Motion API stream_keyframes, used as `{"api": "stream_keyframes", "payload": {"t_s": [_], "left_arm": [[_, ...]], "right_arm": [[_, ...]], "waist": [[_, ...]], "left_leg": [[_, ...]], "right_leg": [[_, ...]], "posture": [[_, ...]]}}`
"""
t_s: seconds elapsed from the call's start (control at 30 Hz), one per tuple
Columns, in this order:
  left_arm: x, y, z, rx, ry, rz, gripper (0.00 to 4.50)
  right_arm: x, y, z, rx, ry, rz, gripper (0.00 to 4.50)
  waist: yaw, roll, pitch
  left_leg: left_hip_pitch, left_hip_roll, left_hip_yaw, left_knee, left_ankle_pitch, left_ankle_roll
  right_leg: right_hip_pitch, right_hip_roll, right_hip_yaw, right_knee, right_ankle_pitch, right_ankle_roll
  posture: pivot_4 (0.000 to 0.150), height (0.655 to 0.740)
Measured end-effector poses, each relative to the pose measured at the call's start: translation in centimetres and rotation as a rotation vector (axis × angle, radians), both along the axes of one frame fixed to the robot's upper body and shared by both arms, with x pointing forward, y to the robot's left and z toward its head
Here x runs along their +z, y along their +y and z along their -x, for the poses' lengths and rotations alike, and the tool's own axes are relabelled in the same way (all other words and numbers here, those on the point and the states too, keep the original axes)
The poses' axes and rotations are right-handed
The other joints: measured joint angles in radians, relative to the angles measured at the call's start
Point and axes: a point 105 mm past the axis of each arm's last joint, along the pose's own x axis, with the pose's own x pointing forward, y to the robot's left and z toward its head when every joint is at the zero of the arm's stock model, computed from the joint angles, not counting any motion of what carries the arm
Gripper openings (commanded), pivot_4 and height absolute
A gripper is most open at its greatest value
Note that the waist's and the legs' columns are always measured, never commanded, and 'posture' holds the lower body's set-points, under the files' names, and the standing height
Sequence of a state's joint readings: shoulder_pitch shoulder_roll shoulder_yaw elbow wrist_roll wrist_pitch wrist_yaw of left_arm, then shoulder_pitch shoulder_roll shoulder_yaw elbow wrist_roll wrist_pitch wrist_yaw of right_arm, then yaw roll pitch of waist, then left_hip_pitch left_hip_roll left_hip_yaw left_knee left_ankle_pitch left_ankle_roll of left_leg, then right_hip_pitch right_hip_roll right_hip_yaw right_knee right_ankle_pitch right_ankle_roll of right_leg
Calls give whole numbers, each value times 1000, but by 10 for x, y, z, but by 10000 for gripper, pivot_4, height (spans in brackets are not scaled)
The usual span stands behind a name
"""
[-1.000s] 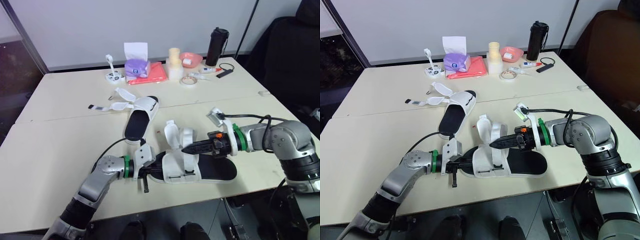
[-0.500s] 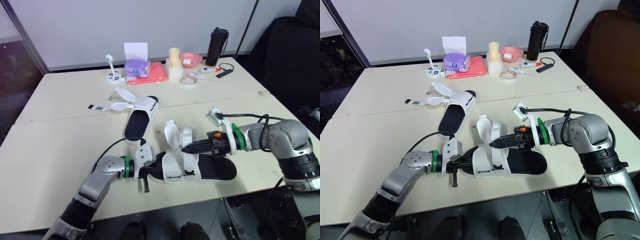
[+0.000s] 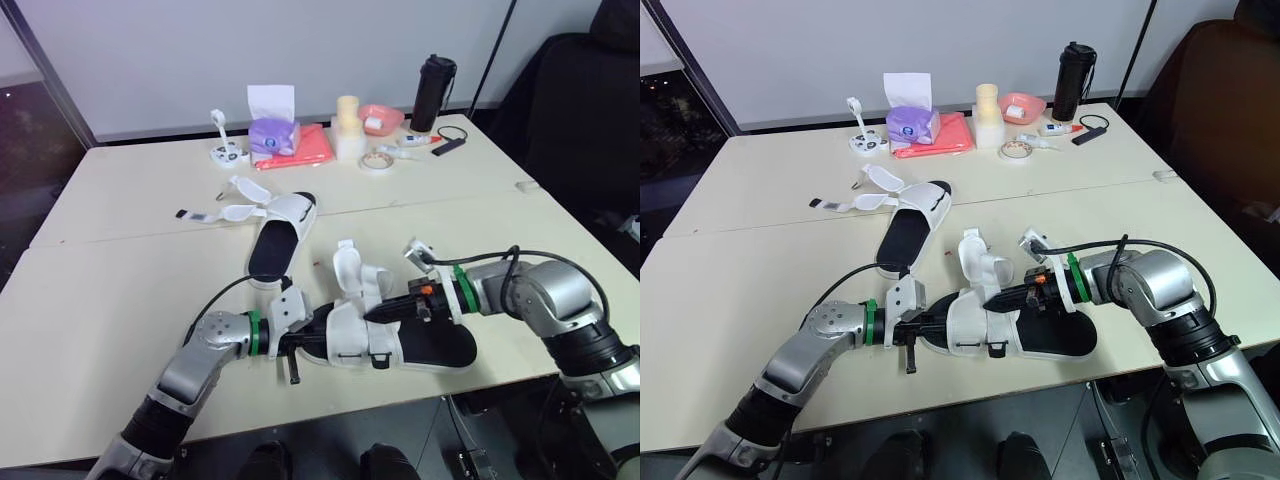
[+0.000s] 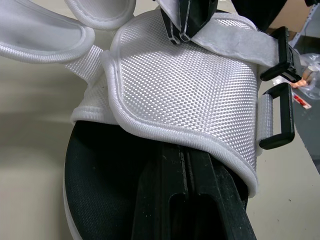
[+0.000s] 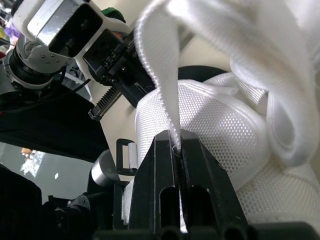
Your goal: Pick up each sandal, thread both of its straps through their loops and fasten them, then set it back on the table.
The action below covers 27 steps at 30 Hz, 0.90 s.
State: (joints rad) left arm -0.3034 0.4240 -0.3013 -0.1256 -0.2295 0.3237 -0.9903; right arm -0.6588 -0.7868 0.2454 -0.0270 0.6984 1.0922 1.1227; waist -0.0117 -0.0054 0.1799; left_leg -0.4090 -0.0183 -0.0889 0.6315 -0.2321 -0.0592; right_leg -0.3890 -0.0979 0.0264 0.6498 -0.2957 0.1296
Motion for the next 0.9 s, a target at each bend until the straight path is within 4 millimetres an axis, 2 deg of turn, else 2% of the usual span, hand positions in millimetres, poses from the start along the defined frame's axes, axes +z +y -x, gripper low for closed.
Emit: {"api": "stream_keyframes", "payload": {"t_s": [0.13, 0.3, 0.57, 0.67, 0.9], "left_arm": [[0, 0, 0, -1, 1, 0, 0], [0, 0, 0, -3, 1, 1, 0], [-1, 0, 1, -2, 3, 1, 0], [-1, 0, 1, -3, 2, 2, 0], [-1, 0, 1, -3, 3, 1, 0]], "right_arm": [[1, 0, 1, 12, -5, -1, 452], [7, 3, 20, 67, -15, 4, 452], [-9, 6, 43, 82, -26, 38, 452], [-9, 6, 45, 96, -77, 55, 9488], [-3, 5, 55, 140, -104, 71, 44577]], "waist": [[1, 0, 0], [1, 0, 0], [0, 0, 0], [-1, 0, 0], [2, 0, 0]], "left_leg": [[0, 0, 0, 0, 0, 0], [0, 0, 0, 0, 0, 0], [0, 0, 0, 0, 0, 0], [0, 0, 0, 0, 0, 0], [0, 0, 0, 0, 0, 0]], "right_leg": [[0, 0, 0, 0, 0, 0], [0, 0, 0, 0, 0, 0], [0, 0, 0, 0, 0, 0], [0, 0, 0, 0, 0, 0], [0, 0, 0, 0, 0, 0]], "posture": [[1500, 7400], [1500, 7400], [1500, 7400], [1500, 7400], [1500, 7400]]}}
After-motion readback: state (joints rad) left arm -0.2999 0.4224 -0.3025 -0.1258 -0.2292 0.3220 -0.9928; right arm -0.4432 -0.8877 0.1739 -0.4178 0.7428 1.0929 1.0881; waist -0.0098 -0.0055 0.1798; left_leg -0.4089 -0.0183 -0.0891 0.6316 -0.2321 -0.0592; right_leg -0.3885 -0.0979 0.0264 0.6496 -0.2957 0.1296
